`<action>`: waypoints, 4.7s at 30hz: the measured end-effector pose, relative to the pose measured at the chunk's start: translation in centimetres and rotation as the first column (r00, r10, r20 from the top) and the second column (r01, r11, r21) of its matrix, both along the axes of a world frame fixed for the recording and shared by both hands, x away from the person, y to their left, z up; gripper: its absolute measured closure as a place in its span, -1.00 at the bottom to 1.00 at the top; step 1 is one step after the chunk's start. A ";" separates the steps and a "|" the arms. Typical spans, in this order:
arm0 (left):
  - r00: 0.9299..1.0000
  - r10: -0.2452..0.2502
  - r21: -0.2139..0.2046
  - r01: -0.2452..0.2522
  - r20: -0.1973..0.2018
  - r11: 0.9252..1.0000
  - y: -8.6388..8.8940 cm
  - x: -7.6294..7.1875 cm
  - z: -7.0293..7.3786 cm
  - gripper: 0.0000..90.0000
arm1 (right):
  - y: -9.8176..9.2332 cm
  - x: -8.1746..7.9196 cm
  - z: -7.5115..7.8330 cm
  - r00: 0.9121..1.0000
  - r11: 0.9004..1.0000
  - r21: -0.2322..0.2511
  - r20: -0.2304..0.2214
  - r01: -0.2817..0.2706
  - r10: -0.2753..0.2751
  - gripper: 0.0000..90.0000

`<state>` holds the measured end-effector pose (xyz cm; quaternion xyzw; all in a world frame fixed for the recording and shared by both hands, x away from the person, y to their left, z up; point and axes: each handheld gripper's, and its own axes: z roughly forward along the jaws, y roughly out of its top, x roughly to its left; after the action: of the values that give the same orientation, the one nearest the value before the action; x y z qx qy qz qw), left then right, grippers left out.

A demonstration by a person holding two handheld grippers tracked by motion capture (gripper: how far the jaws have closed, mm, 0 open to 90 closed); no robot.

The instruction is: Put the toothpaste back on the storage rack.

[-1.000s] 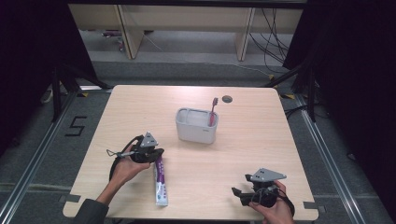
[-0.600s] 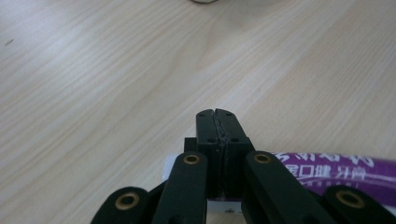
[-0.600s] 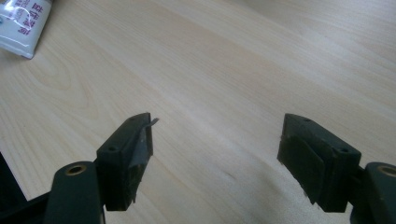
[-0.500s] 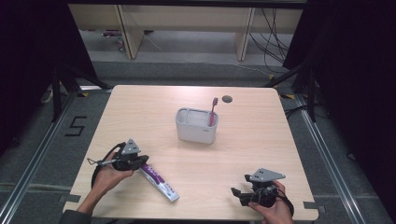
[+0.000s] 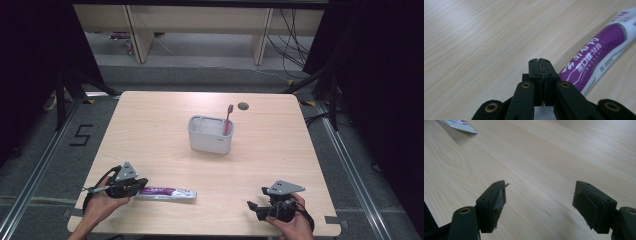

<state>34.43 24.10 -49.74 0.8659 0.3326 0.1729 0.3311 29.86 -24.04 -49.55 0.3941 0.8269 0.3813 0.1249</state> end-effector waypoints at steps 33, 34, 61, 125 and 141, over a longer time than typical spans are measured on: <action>0.997 -0.015 -0.037 0.012 -0.073 0.999 -1.4 -4.7 1.2 0.68 | 0.2 0.0 0.1 1.000 1.000 -0.012 0.015 -0.019 0.020 -0.38; 0.997 -0.014 -0.033 0.012 -0.080 0.999 -1.5 -4.6 1.4 0.62 | 0.2 0.0 0.1 1.000 1.000 -0.013 0.020 -0.019 0.019 -0.38; 0.972 -0.089 0.097 0.112 -0.219 0.989 -6.6 -2.1 2.6 0.11 | 0.2 0.1 0.1 0.999 0.999 -0.013 0.025 -0.035 0.035 -0.38; 0.912 -0.121 0.182 0.206 -0.391 0.961 -10.9 -0.4 1.5 0.36 | 0.3 0.0 0.1 0.999 0.999 -0.011 0.021 -0.037 0.037 -0.38; 0.905 -0.148 0.177 0.234 -0.399 0.956 -11.3 -0.6 1.3 0.62 | 0.3 -0.1 0.2 1.000 1.000 -0.005 0.010 -0.026 0.026 -0.38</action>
<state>33.82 12.85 -48.43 0.9427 0.2825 0.0036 0.1774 29.76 -23.73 -49.38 0.3810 0.8323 0.3827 0.1252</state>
